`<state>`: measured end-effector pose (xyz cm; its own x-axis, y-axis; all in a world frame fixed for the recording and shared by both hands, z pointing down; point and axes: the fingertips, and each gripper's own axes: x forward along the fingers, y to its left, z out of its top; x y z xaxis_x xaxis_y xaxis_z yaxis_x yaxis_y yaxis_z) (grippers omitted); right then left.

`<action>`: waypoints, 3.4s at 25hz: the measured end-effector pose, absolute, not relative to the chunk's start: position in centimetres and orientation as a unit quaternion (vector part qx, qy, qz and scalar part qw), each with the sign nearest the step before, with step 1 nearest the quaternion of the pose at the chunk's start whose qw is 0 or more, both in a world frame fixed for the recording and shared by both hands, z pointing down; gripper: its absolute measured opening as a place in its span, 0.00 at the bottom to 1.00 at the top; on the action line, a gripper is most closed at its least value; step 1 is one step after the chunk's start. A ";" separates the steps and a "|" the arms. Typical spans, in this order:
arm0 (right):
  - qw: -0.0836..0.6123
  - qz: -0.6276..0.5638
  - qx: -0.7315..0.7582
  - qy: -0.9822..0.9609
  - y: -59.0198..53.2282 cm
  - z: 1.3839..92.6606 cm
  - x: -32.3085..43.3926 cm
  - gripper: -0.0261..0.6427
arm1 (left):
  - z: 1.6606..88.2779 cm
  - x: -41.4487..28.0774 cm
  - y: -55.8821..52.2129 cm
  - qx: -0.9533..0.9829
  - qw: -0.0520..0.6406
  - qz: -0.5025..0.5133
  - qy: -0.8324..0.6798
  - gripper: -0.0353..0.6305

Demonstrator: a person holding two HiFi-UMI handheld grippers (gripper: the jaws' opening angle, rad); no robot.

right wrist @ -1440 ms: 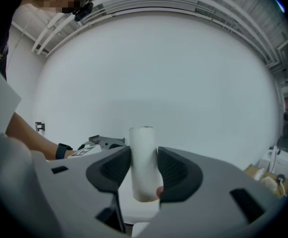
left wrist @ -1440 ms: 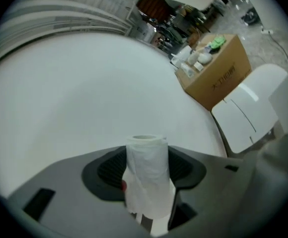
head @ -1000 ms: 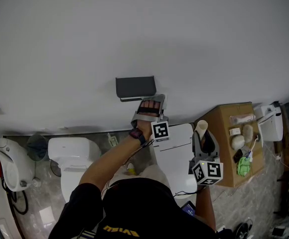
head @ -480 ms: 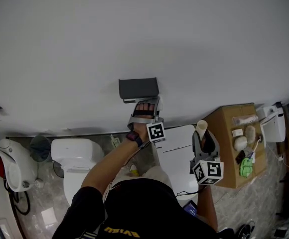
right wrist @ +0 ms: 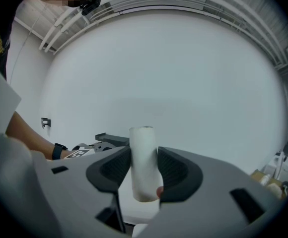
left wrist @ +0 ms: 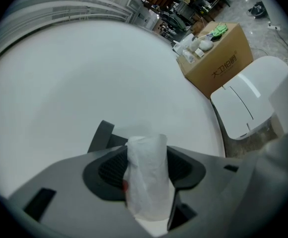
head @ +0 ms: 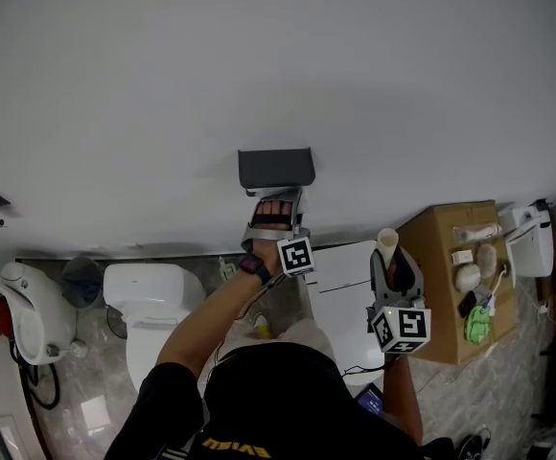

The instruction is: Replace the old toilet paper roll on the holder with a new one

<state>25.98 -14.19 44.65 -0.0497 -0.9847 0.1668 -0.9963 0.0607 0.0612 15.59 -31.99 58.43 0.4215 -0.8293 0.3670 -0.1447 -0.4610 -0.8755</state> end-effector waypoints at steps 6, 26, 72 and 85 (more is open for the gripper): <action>0.085 0.034 0.681 -0.726 -14.7 45.0 26.4 0.30 | 58.8 14.3 -33.0 -0.726 0.404 -0.441 0.340 0.40; 0.091 0.024 0.680 -0.727 -16.0 44.6 23.7 0.30 | 58.6 11.9 -32.1 -0.742 0.418 -0.421 0.313 0.52; 0.070 -0.051 0.639 -0.764 -22.7 40.8 17.4 0.29 | 46.4 -13.1 -28.4 -0.795 -0.023 0.001 0.607 0.07; 0.076 -0.046 0.639 -0.764 -22.1 41.3 17.4 0.29 | 46.6 -12.9 -28.0 -0.799 -0.026 -0.007 0.600 0.07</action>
<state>17.37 -22.11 41.34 -0.1724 -0.9834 0.0573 -0.9694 0.1797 0.1673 -12.93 -28.00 46.60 0.2794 -0.9593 0.0418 -0.9600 -0.2782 0.0334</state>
